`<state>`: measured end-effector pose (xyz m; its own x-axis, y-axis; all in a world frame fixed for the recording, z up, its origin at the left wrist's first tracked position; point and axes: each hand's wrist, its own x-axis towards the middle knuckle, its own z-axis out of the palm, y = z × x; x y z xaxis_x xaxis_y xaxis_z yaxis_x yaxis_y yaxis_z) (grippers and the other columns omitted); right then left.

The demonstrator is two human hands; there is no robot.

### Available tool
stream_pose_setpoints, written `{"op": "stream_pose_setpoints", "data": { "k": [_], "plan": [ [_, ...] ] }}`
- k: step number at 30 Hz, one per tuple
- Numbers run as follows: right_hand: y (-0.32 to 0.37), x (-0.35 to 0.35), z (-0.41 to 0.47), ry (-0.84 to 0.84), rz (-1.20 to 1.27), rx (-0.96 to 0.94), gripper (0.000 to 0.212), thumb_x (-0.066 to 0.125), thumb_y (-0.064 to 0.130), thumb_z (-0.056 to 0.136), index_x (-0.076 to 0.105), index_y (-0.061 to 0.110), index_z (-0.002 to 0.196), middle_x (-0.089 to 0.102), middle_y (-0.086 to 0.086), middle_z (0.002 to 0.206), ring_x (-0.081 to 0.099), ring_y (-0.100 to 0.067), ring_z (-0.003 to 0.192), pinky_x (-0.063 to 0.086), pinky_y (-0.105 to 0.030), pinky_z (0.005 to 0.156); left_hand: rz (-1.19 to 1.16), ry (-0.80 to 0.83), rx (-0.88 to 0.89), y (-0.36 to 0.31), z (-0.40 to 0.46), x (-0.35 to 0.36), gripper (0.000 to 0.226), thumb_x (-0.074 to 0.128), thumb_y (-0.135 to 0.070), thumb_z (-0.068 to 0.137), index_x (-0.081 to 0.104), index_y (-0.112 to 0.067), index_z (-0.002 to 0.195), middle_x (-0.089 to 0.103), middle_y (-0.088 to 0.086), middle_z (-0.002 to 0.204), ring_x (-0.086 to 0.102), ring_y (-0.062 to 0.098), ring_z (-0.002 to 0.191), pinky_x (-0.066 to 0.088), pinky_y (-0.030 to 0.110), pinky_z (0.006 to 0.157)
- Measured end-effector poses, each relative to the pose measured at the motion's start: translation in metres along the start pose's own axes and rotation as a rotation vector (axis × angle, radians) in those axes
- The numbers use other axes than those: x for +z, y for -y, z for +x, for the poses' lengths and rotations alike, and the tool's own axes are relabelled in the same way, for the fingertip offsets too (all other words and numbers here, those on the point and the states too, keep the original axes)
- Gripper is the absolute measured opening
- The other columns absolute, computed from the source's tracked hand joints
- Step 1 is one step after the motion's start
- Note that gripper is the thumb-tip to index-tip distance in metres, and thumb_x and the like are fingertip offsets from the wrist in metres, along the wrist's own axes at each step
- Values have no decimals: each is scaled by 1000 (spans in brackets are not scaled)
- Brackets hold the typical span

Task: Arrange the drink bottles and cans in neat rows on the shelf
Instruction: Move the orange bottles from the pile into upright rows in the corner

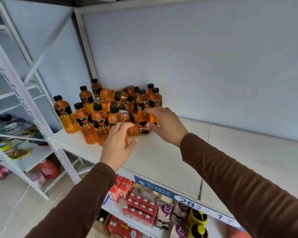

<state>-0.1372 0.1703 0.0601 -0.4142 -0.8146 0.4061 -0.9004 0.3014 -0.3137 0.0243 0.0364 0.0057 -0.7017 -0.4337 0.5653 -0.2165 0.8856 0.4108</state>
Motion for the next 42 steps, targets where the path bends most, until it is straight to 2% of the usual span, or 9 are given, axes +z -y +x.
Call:
{"op": "stream_pose_setpoints", "data": {
  "k": [4, 7, 11, 14, 18, 25, 29, 35, 42],
  "plan": [
    [23, 23, 36, 31, 164, -66, 48, 55, 40, 97, 47, 23, 141, 52, -3, 139, 47, -21, 126, 45, -37, 102, -151, -140, -170, 39, -10, -6, 46, 71, -28, 86, 41, -38, 120, 42, -18, 118, 49, 11, 115, 54, 44, 90],
    [37, 41, 56, 73, 257, -76, 53, 57, 41, 96, 43, 22, 144, 50, -3, 142, 47, -18, 129, 44, -33, 104, -345, -246, -373, 66, -15, -2, 61, 74, -21, 85, 35, -38, 129, 38, -15, 128, 45, 14, 126, 47, 50, 104],
    [51, 65, 78, 166, 374, 24, 66, 61, 45, 93, 35, 21, 149, 45, -2, 149, 45, -16, 134, 41, -30, 106, -540, -218, -523, 98, -10, 6, 80, 74, -10, 85, 26, -38, 143, 32, -8, 147, 34, 14, 139, 35, 51, 115],
    [60, 81, 85, 198, 525, 139, 65, 65, 44, 90, 39, 21, 145, 52, 4, 142, 51, -9, 126, 45, -28, 103, -620, -148, -509, 117, -5, 14, 87, 73, -10, 86, 20, -36, 150, 32, -4, 154, 34, 15, 142, 32, 50, 117],
    [76, 88, 86, 137, 659, 252, 44, 67, 39, 91, 51, 31, 131, 60, 21, 118, 58, 8, 106, 47, -9, 79, -634, -107, -459, 134, 1, 23, 87, 74, -17, 87, 18, -33, 152, 30, -2, 155, 30, 19, 144, 31, 52, 116],
    [95, 86, 81, -55, 608, 406, 29, 71, 37, 89, 66, 23, 114, 70, -2, 108, 65, -23, 103, 54, -47, 92, -724, -43, -435, 145, 9, 30, 80, 77, -16, 84, 23, -25, 143, 45, 9, 144, 45, 23, 133, 41, 52, 109],
    [98, 79, 72, -146, 510, 462, 13, 74, 42, 84, 65, 36, 93, 70, 13, 89, 67, -13, 88, 57, -40, 82, -686, 15, -400, 149, 16, 32, 83, 76, -30, 85, 23, -16, 147, 42, 10, 148, 37, 26, 138, 35, 51, 113],
    [99, 68, 54, -243, 427, 569, 30, 73, 45, 83, 66, 25, 103, 70, 5, 101, 66, -19, 95, 57, -49, 84, -756, 69, -344, 144, 23, 30, 77, 77, -30, 84, 32, -11, 144, 48, 11, 143, 43, 26, 134, 35, 46, 113],
    [88, 34, 11, -357, 338, 659, 28, 72, 42, 85, 64, 23, 103, 68, 4, 102, 65, -20, 93, 57, -49, 81, -933, 251, -134, 111, 22, 24, 69, 78, -44, 76, 48, -22, 134, 61, -16, 121, 57, -7, 110, 44, 14, 91]
  ]
}}
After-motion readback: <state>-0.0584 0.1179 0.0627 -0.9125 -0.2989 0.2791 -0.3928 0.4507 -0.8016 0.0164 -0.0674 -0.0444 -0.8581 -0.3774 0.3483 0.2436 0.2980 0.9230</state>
